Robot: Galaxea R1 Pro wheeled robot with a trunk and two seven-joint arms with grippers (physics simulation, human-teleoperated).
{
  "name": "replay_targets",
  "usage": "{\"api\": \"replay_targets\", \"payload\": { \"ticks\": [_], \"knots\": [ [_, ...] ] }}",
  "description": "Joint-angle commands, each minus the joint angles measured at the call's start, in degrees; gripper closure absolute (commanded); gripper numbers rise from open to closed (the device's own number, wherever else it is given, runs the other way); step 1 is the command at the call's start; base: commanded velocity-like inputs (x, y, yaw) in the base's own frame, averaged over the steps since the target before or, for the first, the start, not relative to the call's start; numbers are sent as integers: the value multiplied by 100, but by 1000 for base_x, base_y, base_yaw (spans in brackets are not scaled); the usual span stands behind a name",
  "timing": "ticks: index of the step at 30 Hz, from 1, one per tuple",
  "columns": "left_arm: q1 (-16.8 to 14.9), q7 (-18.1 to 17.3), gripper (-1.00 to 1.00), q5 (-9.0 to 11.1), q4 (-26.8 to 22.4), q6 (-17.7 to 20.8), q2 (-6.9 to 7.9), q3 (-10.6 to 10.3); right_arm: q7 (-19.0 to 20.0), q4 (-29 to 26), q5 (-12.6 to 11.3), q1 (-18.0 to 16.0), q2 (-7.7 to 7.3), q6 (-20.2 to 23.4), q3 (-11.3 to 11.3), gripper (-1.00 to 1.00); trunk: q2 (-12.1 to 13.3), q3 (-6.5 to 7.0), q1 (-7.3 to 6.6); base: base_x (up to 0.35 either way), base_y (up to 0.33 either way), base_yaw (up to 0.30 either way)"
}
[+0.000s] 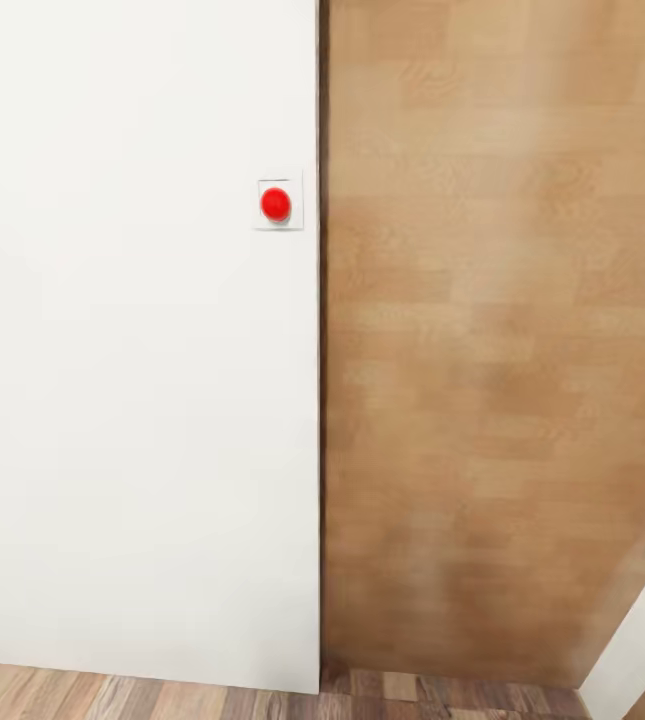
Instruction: Put all the toys in the child's room - the three board games (two on the bed and one on the table), the two jigsaw puzzles on the table, and the tennis ball on the table - inside the toy box on the table in the child's room.
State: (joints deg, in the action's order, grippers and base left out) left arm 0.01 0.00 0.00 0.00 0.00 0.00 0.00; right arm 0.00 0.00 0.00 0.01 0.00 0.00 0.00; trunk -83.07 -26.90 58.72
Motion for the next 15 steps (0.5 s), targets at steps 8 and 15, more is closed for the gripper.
{"api": "replay_targets", "payload": {
  "ticks": [8,15],
  "knots": [
    [-10,-9,-100,-9,9,-7,-58,23,16,0,-51,-10,88,-52,-8,-100,-1,-3,0,0,0,0],
    [-10,-9,-100,-7,9,7,-96,26,16,0,-50,-10,259,-110,2,-100,-1,-3,0,0,0,0]
  ]
}}
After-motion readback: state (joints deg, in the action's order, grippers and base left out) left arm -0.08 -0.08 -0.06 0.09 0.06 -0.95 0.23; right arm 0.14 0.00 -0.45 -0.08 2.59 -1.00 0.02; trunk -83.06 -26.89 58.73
